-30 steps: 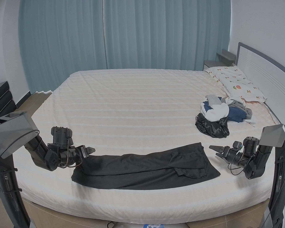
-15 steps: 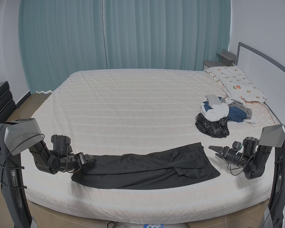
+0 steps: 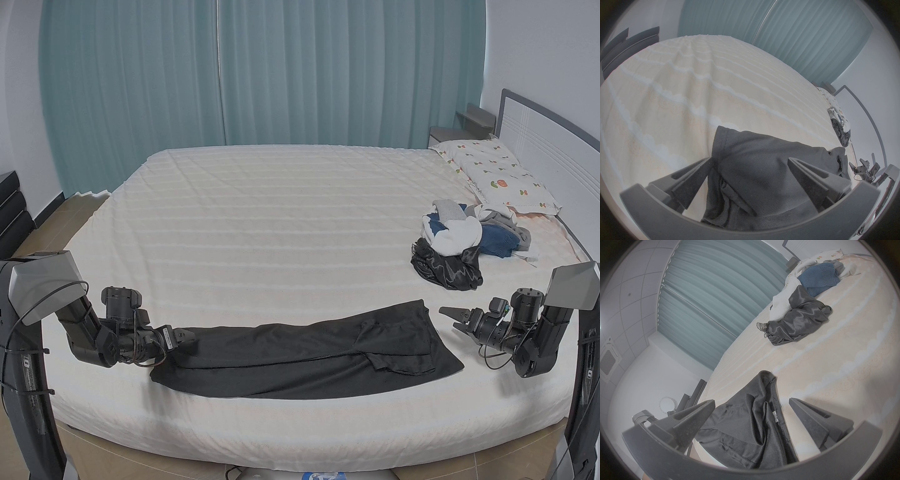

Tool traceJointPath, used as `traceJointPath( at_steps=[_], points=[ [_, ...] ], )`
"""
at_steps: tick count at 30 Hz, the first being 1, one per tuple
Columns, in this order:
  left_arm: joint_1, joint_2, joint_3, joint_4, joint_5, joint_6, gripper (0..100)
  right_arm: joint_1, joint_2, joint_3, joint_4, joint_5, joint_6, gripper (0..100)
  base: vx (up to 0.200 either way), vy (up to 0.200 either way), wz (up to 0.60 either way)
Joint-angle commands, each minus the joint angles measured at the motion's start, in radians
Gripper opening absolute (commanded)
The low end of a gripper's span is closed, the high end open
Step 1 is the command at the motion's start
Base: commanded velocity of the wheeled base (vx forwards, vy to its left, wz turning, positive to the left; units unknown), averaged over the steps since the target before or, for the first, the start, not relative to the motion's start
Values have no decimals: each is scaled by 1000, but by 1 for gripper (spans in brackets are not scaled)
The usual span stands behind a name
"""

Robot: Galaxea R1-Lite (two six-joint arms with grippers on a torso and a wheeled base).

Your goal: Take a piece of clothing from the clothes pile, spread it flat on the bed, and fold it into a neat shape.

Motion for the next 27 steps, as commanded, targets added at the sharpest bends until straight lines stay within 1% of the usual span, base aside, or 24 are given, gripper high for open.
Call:
traceJointPath(
  at_steps=[1, 15, 23, 24, 27],
  points=[
    [10, 4, 0, 0, -1, 0, 100, 0, 2, 0, 0, 0, 0, 100, 0, 0, 0],
    [18, 36, -5, -6, -7, 6, 100, 0, 3, 0, 0, 0, 0, 100, 0, 0, 0],
    [6, 30, -2, -9, -14, 6, 100, 0, 3, 0, 0, 0, 0, 100, 0, 0, 0],
    [6, 30, 0, -9, -14, 7, 0, 0, 5, 0, 0, 0, 0, 100, 0, 0, 0],
    [6, 29, 3, -15, -12, 12, 0, 0, 3, 2, 0, 0, 0, 100, 0, 0, 0]
  ],
)
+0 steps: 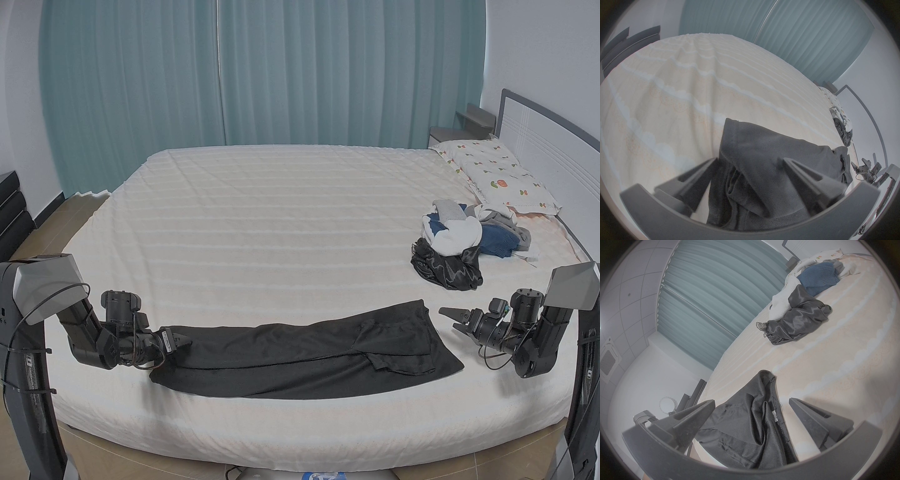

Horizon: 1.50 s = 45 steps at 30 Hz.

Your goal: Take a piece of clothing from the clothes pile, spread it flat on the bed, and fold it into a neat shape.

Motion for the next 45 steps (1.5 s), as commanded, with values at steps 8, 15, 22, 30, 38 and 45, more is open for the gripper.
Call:
traceJointPath(
  at_steps=[8, 15, 22, 30, 38, 45],
  points=[
    [4, -49, 65, -53, 0, 23, 0, 0, -1, 1, 0, 0, 2, 100, 0, 0, 0],
    [16, -75, 66, -50, 0, 25, 0, 0, -1, 1, 0, 0, 2, 100, 0, 0, 0],
    [50, -88, 60, -43, -3, 28, 0, 0, 2, 0, 1, 2, 8, 100, 0, 0, 0],
    [85, -88, 54, -44, -46, 26, 0, 0, 6, -2, 1, 2, 8, 100, 0, 0, 0],
    [106, -83, 43, -41, -54, 25, 0, 0, 6, -5, 1, 2, 8, 100, -75, 0, 0],
    [106, -77, 40, -44, -56, 22, 0, 0, 6, -5, 1, 2, 8, 100, 0, 0, 0]
  ],
)
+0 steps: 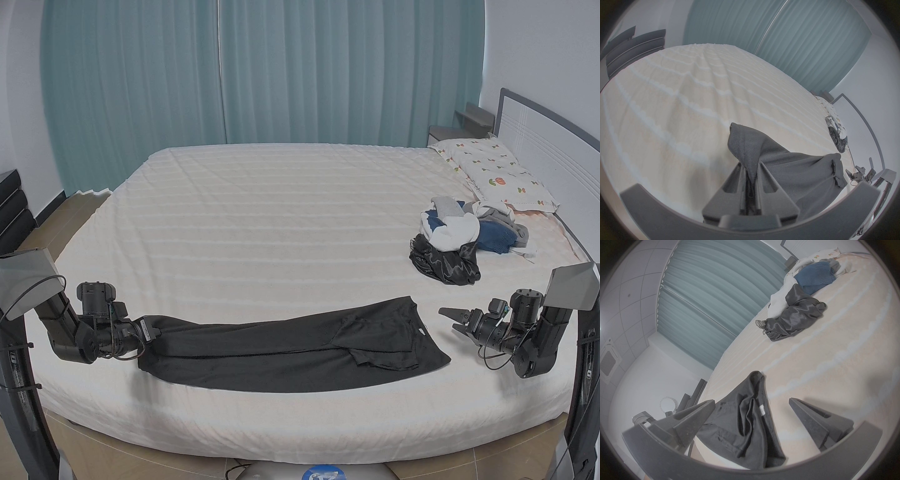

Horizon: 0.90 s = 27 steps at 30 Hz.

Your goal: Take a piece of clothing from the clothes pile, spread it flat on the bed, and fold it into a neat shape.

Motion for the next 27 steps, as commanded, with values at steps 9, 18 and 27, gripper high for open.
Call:
traceJointPath(
  at_steps=[9, 18, 27],
  points=[
    [1, 6, -29, 0, 1, -50, 0, 0, 3, -1, 0, 0, 0, 100, 0, 0, 0],
    [-12, 1, -64, -3, 9, -123, 0, 0, 3, 1, 0, 0, 0, 100, 0, 0, 0],
    [-95, -43, -69, 10, 29, -246, 0, 1, 1, 2, 0, 0, 0, 100, 0, -22, 0]
  ],
)
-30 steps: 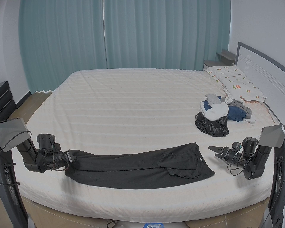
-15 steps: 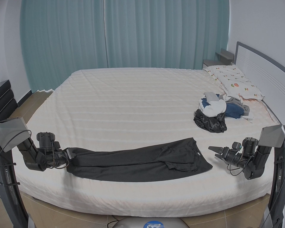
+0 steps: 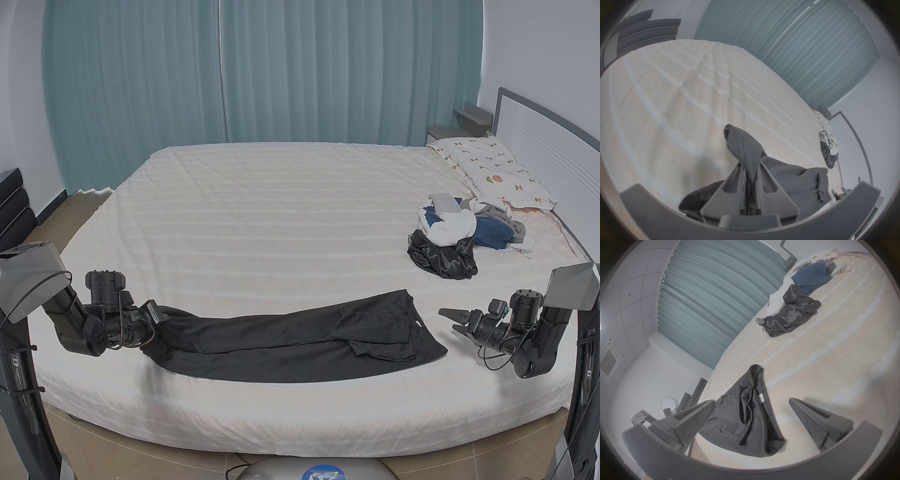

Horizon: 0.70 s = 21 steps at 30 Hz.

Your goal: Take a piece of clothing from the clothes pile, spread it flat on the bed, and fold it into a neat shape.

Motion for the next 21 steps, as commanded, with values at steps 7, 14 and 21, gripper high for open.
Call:
traceJointPath(
  at_steps=[7, 14, 21],
  points=[
    [-55, -78, -2, 60, 33, -35, 0, -3, 0, -5, -1, 0, 2, 100, 0, -200, 0],
    [-110, -100, 3, 72, 103, -37, 0, -3, -3, -3, -1, 2, 2, 100, 0, -200, 0],
    [-188, -120, -25, 158, 166, -43, 0, -3, -5, -2, -1, 2, 2, 100, 0, -200, 0]
  ],
)
